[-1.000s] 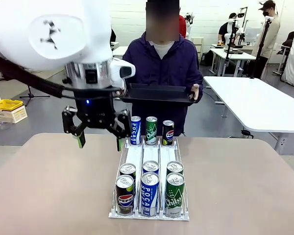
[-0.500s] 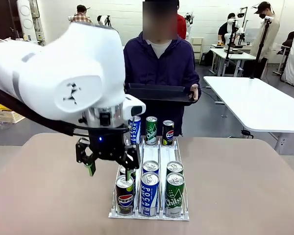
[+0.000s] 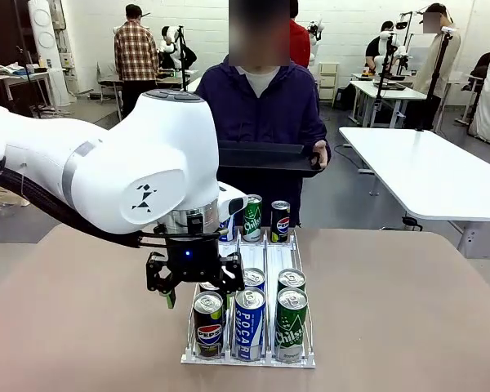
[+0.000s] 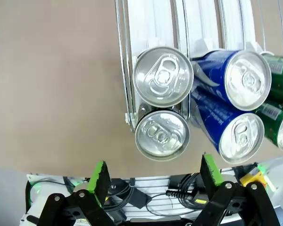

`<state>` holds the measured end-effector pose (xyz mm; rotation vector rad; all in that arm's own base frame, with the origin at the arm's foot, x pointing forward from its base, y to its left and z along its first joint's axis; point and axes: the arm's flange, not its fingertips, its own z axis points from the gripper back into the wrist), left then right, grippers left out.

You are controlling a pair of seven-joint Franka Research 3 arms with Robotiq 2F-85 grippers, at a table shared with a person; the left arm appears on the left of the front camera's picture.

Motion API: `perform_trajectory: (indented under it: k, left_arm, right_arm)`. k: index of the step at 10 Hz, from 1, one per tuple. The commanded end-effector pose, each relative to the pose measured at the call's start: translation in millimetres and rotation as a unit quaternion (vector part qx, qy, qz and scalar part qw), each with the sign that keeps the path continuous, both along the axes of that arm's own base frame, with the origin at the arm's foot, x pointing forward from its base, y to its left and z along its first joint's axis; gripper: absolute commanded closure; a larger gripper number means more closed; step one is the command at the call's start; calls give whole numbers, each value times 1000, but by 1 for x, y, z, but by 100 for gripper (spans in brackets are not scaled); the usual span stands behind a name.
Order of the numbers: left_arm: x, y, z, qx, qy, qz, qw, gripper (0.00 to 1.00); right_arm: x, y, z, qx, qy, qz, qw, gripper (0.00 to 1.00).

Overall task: Retrieve and hand over the desired beverage to the person.
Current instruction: Pick up a can of the same type that the person held from the Automatic Can Dispenser.

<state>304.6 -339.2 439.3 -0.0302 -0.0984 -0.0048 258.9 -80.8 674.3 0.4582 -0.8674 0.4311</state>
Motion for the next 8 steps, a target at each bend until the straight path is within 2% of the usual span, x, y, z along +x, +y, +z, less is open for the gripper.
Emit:
perform_trajectory:
  k: [1,2,5,8]
  left_arm:
    - [-1,-5,-3,17,-37,22,999,0]
    - [3,-6,-5,26,-52,23,998,0]
    - [9,-3,-13,19,-63,0,998,0]
    - [12,-2,-22,14,-58,-9,998,0]
  right_arm:
    - [1,1,0,2,-1,3,1000,0]
    - [1,1,0,2,-1,3,1000,0]
    - [1,1,0,2,-1,3,1000,0]
    - [1,1,0,2,-1,3,1000,0]
